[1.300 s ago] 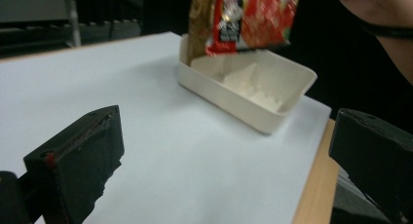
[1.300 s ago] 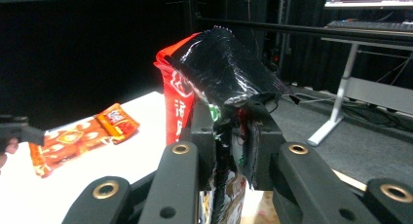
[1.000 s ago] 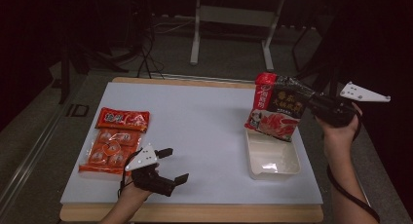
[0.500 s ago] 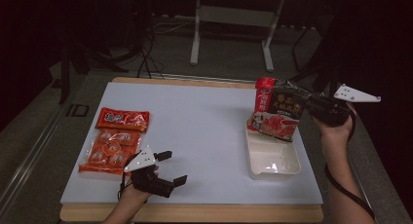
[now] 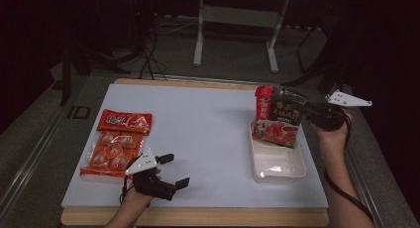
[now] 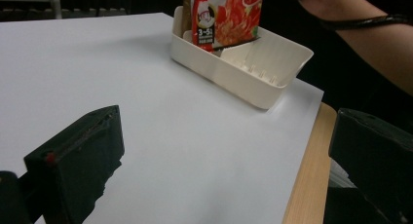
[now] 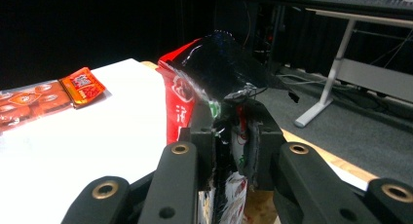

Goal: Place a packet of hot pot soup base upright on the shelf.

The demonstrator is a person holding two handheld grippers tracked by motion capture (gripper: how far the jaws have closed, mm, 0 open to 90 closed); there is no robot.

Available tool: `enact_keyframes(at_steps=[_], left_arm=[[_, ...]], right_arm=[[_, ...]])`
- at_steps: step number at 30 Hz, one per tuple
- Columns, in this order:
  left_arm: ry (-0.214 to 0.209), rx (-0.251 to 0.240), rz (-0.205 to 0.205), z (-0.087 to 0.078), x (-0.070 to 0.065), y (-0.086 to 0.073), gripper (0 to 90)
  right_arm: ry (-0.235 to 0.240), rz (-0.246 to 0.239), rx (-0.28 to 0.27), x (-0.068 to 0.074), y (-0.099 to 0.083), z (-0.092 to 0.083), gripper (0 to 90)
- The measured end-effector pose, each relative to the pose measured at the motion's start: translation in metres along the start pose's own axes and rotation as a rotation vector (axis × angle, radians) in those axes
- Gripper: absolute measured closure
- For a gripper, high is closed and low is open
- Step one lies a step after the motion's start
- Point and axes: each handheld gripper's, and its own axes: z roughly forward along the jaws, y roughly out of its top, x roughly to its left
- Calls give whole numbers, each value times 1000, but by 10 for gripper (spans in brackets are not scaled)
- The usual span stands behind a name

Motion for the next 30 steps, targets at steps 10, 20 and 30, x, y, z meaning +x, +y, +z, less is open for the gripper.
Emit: enact_keyframes(at_steps=[10,20,30], left_arm=[[3,-3,-9,0,1,-1,0],[2,3,-12,0,2,-2,1],[0,0,-22,-1,2,-3,0]], right_arm=[[14,25,-5,3,-12,-1,759],[46,35,-7,5,-18,-2,748],[53,66,46,6,-27,3,638]])
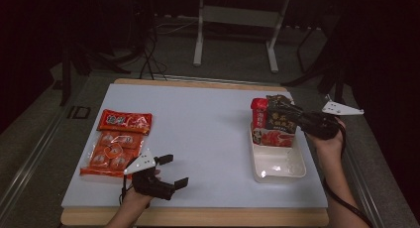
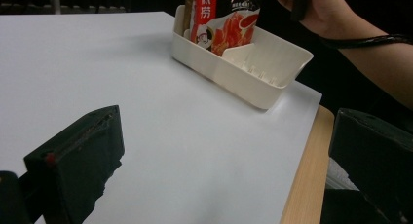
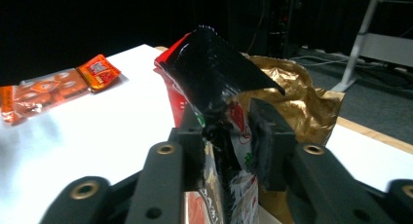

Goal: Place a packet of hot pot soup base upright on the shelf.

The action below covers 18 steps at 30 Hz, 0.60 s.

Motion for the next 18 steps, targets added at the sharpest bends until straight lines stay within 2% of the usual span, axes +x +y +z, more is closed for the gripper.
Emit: enact_keyframes(at_steps=[1,3,6,8,11,13,18], left_arm=[[-1,0,0,0,0,0,1],[1,2,3,0,0,0,0],[1,2,3,0,0,0,0],[2,2,3,0,0,0,1],[3,2,1,0,0,0,1],[6,8,5,0,0,0,1],[10,8,15,0,-1,0,1]], right_arm=[[1,2,3,1,2,0,630],[-10,-22,21,3,5,-1,625],[-25,-48,41,8,8,-2,558],[16,-14,-9,9,12,-6,521],[11,1,-45,13,22,-16,498],[-7,-8,-67,16,30,-21,461],[-2,-22,-105,28,46,-32,445]])
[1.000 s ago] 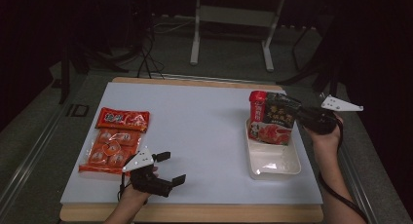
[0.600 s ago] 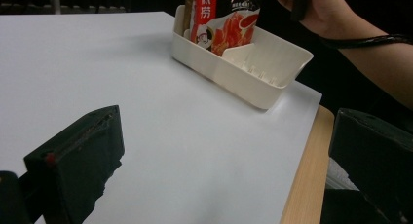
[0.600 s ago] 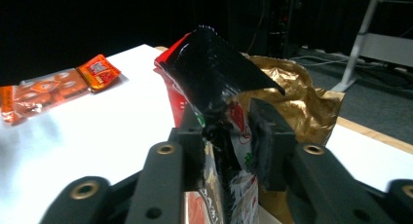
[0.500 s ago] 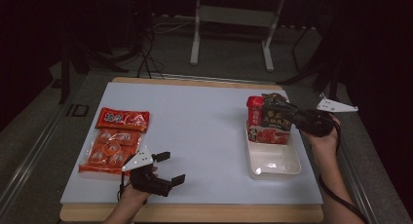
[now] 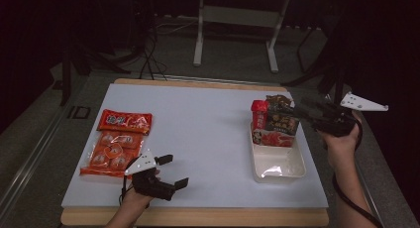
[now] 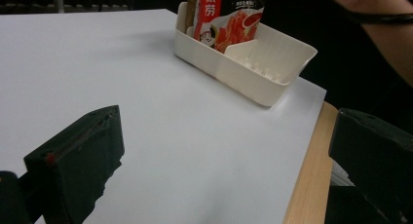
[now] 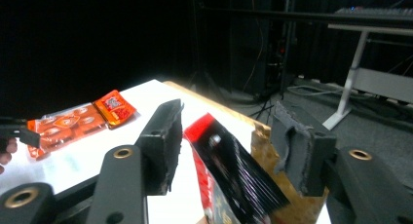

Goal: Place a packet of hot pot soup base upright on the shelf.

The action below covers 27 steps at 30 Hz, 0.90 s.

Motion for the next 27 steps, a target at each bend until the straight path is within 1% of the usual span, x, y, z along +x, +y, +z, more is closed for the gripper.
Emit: enact_keyframes(at_steps=[1,3,4,5,7,9,10,12,14,16,18,19,20,22,24,25,27], left_arm=[[0,-2,-1,0,0,0,1],[4,-4,7,-1,0,1,1],[5,-5,9,-1,0,1,1],[10,-2,11,-1,0,1,1],[30,4,34,-2,0,2,1],[34,0,44,-3,1,3,1],[33,-1,39,-4,1,4,1],[31,-15,42,-5,2,5,1],[35,-20,43,-8,2,7,39],[34,-16,40,-11,1,10,39],[21,15,0,-15,1,13,38],[21,30,-7,-18,1,15,33],[25,36,0,-20,1,16,29],[19,39,7,-24,1,17,29],[33,47,17,-30,3,18,29],[49,50,24,-34,5,19,29],[68,48,25,-40,8,20,29]], right_arm=[[-3,-3,2,3,3,-1,434],[13,-11,6,11,8,0,396],[6,-18,11,16,9,1,375],[9,-20,17,20,11,2,356],[18,-26,18,29,12,4,312],[38,-18,10,37,13,6,287],[54,-9,10,41,13,7,269],[70,-4,6,50,11,10,228],[82,6,12,58,7,12,219],[105,31,-5,64,3,12,179],[132,41,-10,70,-2,13,141],[143,48,-9,72,-4,13,141],[146,37,0,76,-8,14,137],[164,29,11,80,-12,14,138],[174,13,20,86,-15,14,141],[184,11,26,88,-17,15,140],[195,5,32,93,-20,14,141]])
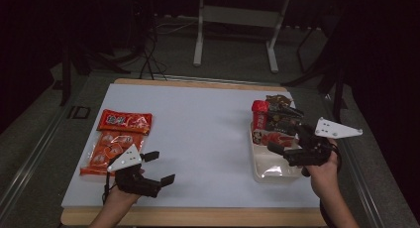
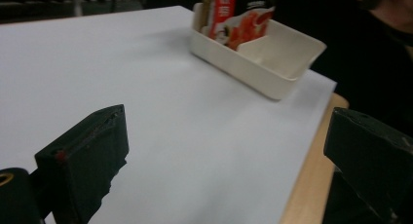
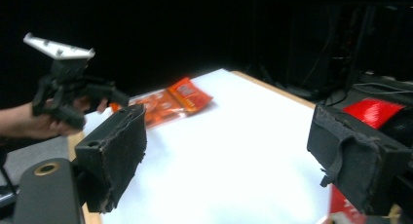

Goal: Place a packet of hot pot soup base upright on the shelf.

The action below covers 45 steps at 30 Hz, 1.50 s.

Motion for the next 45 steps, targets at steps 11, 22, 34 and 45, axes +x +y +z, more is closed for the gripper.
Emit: enact_keyframes(at_steps=[11,22,34,45], left_arm=[[140,-16,2,-48,33,3,102],[366,-9,-51,-88,71,-22,497],[573,128,-152,-101,119,-47,891],[659,225,-197,-97,147,-60,900]], right_arm=[[51,-11,52,17,-16,4,141],[82,0,51,26,-33,0,142],[98,-11,48,28,-37,-4,142],[113,-17,52,27,-39,-4,143]])
